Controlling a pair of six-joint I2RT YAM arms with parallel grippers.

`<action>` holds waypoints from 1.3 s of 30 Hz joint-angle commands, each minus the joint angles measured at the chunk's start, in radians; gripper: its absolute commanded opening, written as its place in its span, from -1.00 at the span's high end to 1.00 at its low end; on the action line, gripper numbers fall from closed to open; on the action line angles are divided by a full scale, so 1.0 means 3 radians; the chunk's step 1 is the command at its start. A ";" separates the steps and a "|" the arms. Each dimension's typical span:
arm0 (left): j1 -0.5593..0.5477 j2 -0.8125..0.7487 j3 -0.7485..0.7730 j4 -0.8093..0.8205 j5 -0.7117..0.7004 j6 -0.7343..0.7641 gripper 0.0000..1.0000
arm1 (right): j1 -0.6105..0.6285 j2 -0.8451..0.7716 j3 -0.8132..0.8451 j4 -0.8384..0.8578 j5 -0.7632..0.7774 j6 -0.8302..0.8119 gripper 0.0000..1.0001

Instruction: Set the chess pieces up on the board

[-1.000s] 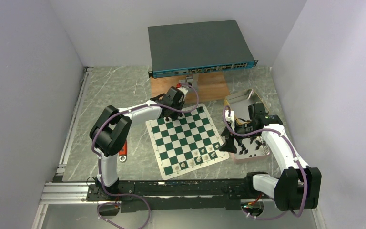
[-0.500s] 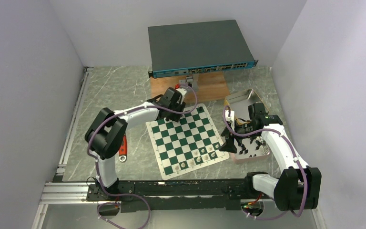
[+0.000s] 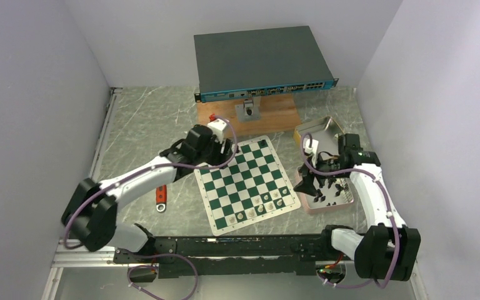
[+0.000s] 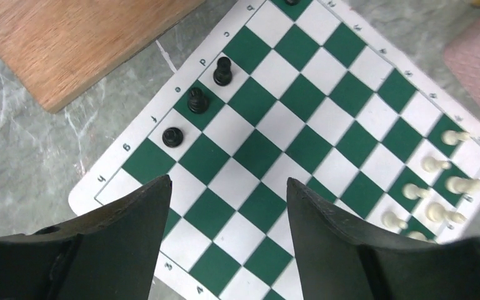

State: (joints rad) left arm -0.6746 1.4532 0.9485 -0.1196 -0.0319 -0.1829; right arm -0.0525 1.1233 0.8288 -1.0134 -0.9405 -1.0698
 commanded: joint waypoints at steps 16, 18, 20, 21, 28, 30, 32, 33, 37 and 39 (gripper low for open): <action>0.0006 -0.1502 -0.0932 0.0301 0.0220 -0.0383 -0.93 | -0.0526 -0.0012 0.0179 0.0302 0.1312 0.1027 -0.56; 0.0004 -0.1510 -0.0919 0.0257 0.0197 -0.0340 -0.94 | -0.0526 0.0058 0.0180 0.0359 0.1539 0.1095 -0.55; 0.0004 -0.1490 -0.0928 0.0285 0.0223 -0.0351 -0.94 | -0.0526 0.0132 0.0195 0.0415 0.1750 0.1162 -0.52; 0.0004 -0.1474 -0.0939 0.0314 0.0259 -0.0352 -0.94 | -0.0526 0.0171 0.0201 0.0456 0.1850 0.1193 -0.49; 0.0004 -0.1428 -0.0962 0.0363 0.0327 -0.0357 -0.94 | -0.0526 0.0473 0.0172 0.0730 0.2396 0.1487 -0.31; 0.0005 -0.1441 -0.0977 0.0373 0.0331 -0.0361 -0.94 | -0.0526 0.0530 0.0154 0.0787 0.2475 0.1547 -0.24; 0.0004 -0.1452 -0.0996 0.0373 0.0334 -0.0358 -0.93 | -0.0526 0.0575 0.0138 0.0830 0.2547 0.1592 -0.18; 0.0004 -0.1458 -0.1002 0.0373 0.0331 -0.0358 -0.93 | -0.0526 0.0598 0.0132 0.0860 0.2585 0.1623 -0.14; 0.0004 -0.1467 -0.1007 0.0373 0.0339 -0.0357 -0.93 | -0.0558 0.0714 0.0150 0.0947 0.2727 0.1767 0.01; 0.0004 -0.1460 -0.1002 0.0373 0.0346 -0.0353 -0.93 | -0.0573 0.0776 0.0166 0.0969 0.2719 0.1812 0.10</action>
State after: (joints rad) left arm -0.6754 1.0256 0.6434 -0.0391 0.0509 -0.2928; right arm -0.2111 1.3281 0.8528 -0.7723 -0.1822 -0.5922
